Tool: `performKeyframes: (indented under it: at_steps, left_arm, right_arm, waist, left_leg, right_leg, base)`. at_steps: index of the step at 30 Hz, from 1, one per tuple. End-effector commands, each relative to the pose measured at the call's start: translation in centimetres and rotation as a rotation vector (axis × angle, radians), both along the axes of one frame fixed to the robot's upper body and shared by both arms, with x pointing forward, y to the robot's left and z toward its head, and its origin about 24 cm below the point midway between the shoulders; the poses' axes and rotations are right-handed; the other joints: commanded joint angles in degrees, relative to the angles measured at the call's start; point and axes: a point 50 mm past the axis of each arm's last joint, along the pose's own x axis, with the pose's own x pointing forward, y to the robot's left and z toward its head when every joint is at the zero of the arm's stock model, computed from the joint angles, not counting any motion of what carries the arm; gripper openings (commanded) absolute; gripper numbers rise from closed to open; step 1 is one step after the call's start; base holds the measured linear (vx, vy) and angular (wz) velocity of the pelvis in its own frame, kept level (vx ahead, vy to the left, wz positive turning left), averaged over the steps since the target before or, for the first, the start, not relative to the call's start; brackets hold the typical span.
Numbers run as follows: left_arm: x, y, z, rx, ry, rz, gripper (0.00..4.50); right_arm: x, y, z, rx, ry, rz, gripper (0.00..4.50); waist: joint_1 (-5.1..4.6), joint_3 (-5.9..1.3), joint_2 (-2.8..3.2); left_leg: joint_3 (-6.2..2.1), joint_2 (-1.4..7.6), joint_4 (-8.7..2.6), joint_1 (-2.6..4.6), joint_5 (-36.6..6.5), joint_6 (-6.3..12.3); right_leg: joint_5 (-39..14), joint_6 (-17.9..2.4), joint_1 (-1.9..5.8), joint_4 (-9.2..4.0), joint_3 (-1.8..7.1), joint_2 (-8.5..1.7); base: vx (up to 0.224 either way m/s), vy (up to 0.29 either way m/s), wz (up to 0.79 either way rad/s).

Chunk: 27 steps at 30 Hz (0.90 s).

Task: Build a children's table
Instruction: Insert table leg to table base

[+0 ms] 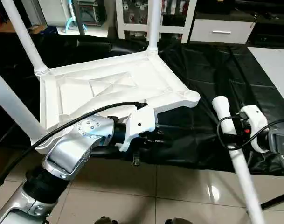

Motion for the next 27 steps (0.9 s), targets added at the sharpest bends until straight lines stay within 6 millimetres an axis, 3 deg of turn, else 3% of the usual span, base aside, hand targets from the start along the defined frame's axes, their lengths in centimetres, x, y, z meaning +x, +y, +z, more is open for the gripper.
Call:
performKeyframes:
  at_steps: [1, 8, 9, 10, 12, 14, 18, 19, 20, 23, 25, 27]
  left_arm:
    - [0.4, 0.2, 0.4, 0.001, -0.025, 0.028, 0.70]
    - [1.1, 0.3, 1.0, -0.048, -0.049, 0.093, 0.70]
    - [1.3, 0.4, 1.2, -0.066, -0.057, 0.117, 0.70]
    - [1.4, 0.4, 1.2, -0.073, -0.059, 0.124, 0.70]
    - [1.7, 0.5, 1.4, -0.091, -0.064, 0.148, 0.70]
    - [2.7, 0.9, 2.1, -0.150, -0.091, 0.253, 0.70]
    - [3.7, 1.3, 2.6, -0.205, -0.100, 0.367, 0.70]
    - [4.4, 1.6, 3.0, -0.243, -0.126, 0.437, 0.70]
    - [4.4, 1.6, 3.0, -0.247, -0.128, 0.443, 0.70]
    - [4.9, 1.4, 3.8, -0.337, -0.102, 0.495, 0.70]
    - [5.1, 0.8, 3.9, -0.414, 0.009, 0.523, 0.70]
    - [4.9, -0.7, 3.5, -0.528, 0.240, 0.507, 0.98]
  right_arm:
    - [-0.3, -0.4, -0.4, 0.037, 0.014, -0.038, 2.46]
    - [-1.2, -1.0, -0.2, 0.169, -0.029, -0.112, 1.89]
    - [-1.3, -1.1, 0.1, 0.208, -0.051, -0.140, 1.83]
    - [-1.3, -1.1, 0.2, 0.221, -0.060, -0.151, 1.80]
    - [-1.4, -1.1, 0.4, 0.247, -0.077, -0.162, 1.77]
    - [-1.8, -0.8, 1.6, 0.336, -0.135, -0.180, 1.76]
    - [-2.2, -0.6, 2.8, 0.379, -0.192, -0.159, 1.75]
    - [-2.4, -0.4, 3.9, 0.405, -0.225, -0.149, 1.75]
    - [-2.4, -0.4, 4.0, 0.408, -0.231, -0.147, 1.75]
    - [-1.5, 0.4, 7.6, 0.534, -0.380, -0.125, 1.75]
    - [-0.5, 1.2, 10.2, 0.673, -0.498, -0.110, 1.75]
    - [0.6, 3.0, 13.2, 0.851, -0.629, -0.059, 1.75]
  waist:
    - [0.03, -5.01, -1.02]
    - [0.60, -5.46, -1.15]
    - [0.66, -5.45, -1.12]
    - [0.59, -5.33, -1.74]
    - [0.85, -5.42, -1.47]
    - [0.86, -5.31, -1.86]
    - [0.98, -5.31, -1.82]
    - [1.10, -5.25, -1.81]
    - [1.21, -5.43, -1.92]
    - [1.15, -5.61, -1.70]
    - [0.93, -5.69, -1.73]
    - [1.03, -5.78, -1.47]
  left_leg:
    - [0.56, 0.18, -3.32, 0.32, -9.04, 2.34]
    - [0.68, 0.26, -3.09, 0.38, -7.84, 3.17]
    - [0.66, 0.22, -3.11, 0.35, -7.83, 3.22]
    - [0.83, 0.15, -3.11, 0.29, -8.07, 3.34]
    - [0.66, 0.20, -3.14, 0.36, -7.74, 3.10]
    - [0.70, 0.15, -3.17, 0.34, -8.12, 2.78]
    - [0.62, 0.11, -3.17, 0.29, -8.31, 2.52]
    - [0.69, 0.09, -3.10, 0.53, -8.49, 2.54]
    - [0.49, 0.08, -3.13, 0.24, -7.49, 2.74]
    - [0.49, 0.02, -3.07, 0.28, -6.83, 2.73]
    - [0.58, -0.21, -2.90, 0.25, -6.65, 2.28]
    - [0.72, -0.09, -2.74, 0.58, -6.83, 2.38]
  right_leg:
    - [-11.64, -14.48, 3.05, -3.86, 1.22, -1.60]
    - [-9.44, -15.48, 3.34, -3.66, 1.19, -1.77]
    - [-9.65, -15.30, 3.36, -3.64, 1.17, -1.74]
    - [-10.22, -14.93, 3.30, -3.86, 1.25, -1.68]
    - [-11.82, -14.41, 3.23, -3.78, 1.13, -1.85]
    - [-13.15, -13.32, 3.22, -3.90, 1.22, -1.77]
    - [-15.29, -11.76, 3.15, -4.13, 1.13, -1.79]
    - [-15.39, -11.44, 3.02, -4.29, 1.26, -1.68]
    - [-14.67, -11.29, 3.32, -4.06, 1.11, -1.78]
    - [-14.78, -11.02, 3.07, -4.05, 1.04, -1.79]
    - [-14.23, -12.04, 2.99, -3.65, 0.99, -1.83]
    - [-13.92, -12.46, 2.68, -3.74, 1.00, -1.73]
  base:
    - [0.000, 0.000, 0.00]
    - [0.000, 0.000, 0.00]
    - [0.000, 0.000, 0.00]
    - [0.000, 0.000, 0.00]
    - [0.000, 0.000, 0.00]
    - [0.000, 0.000, 0.00]
    - [0.000, 0.000, 0.00]
    - [0.000, 0.000, 0.00]
    - [0.000, 0.000, 0.00]
    - [0.000, 0.000, 0.00]
    - [0.000, 0.000, 0.00]
    - [0.000, 0.000, 0.00]
